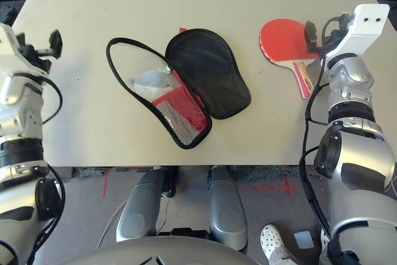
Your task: Store the ping-pong paddle in its case and zip it.
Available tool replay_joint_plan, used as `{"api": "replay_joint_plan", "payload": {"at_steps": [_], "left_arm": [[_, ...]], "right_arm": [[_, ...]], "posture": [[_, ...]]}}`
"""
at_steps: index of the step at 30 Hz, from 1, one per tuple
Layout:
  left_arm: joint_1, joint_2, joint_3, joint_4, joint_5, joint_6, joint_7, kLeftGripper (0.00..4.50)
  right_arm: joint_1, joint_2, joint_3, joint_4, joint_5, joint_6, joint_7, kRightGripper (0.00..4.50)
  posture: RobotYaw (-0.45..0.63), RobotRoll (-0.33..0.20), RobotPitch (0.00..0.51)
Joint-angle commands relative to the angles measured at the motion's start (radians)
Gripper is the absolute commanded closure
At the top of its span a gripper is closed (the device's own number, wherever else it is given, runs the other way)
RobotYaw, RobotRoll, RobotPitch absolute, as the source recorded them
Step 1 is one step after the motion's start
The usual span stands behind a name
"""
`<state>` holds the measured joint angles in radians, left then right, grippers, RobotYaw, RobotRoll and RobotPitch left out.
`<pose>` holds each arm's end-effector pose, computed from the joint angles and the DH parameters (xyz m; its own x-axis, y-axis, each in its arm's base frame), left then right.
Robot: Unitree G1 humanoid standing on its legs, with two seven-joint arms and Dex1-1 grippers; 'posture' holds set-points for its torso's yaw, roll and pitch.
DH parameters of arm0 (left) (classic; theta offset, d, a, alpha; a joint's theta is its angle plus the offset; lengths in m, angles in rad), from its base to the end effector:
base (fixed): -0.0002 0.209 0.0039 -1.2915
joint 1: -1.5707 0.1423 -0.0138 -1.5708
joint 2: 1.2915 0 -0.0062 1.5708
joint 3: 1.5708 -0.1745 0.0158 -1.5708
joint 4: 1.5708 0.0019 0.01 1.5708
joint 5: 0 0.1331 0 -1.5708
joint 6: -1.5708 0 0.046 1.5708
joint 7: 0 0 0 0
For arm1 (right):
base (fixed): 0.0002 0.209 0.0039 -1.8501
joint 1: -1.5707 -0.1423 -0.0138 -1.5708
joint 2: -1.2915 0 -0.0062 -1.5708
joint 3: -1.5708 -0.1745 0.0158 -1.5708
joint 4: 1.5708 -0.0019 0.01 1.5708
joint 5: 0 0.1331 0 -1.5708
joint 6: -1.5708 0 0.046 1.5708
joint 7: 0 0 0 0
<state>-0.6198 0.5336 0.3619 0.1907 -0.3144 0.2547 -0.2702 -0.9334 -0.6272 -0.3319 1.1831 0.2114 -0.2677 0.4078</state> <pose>0.2725 0.2785 0.2103 0.9508 0.0021 0.3097 -0.0217 0.9980 0.0601 0.3068 -0.3167 0.1682 0.9791 -0.0843 0.1848 0.0941 0.9945 -0.0449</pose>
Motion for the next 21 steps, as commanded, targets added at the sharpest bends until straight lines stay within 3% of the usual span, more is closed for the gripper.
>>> {"api": "replay_joint_plan", "payload": {"at_steps": [1, 9, 21], "left_arm": [[-0.001, 0.026, -0.05, -0.139, -0.072, 0.148, -0.079, 0.0], [-0.024, 0.081, -0.188, -0.416, -0.218, 0.344, -0.298, 0.0], [-0.055, 0.151, -0.35, -0.605, -0.348, 0.561, -0.478, 0.0]], "right_arm": [[0.028, 0.003, -0.014, -0.002, 0.011, 0.024, 0.007, 0.03], [0.036, 0.014, -0.005, -0.006, 0.008, 0.056, 0.029, 0.03], [0.011, -0.009, 0.008, -0.055, 0.009, 0.175, 0.095, 0.03]], "posture": [[0.01, 0.0, 0.242], [0.02, 0.0, 0.239], [-0.02, 0.0, 0.232]]}}
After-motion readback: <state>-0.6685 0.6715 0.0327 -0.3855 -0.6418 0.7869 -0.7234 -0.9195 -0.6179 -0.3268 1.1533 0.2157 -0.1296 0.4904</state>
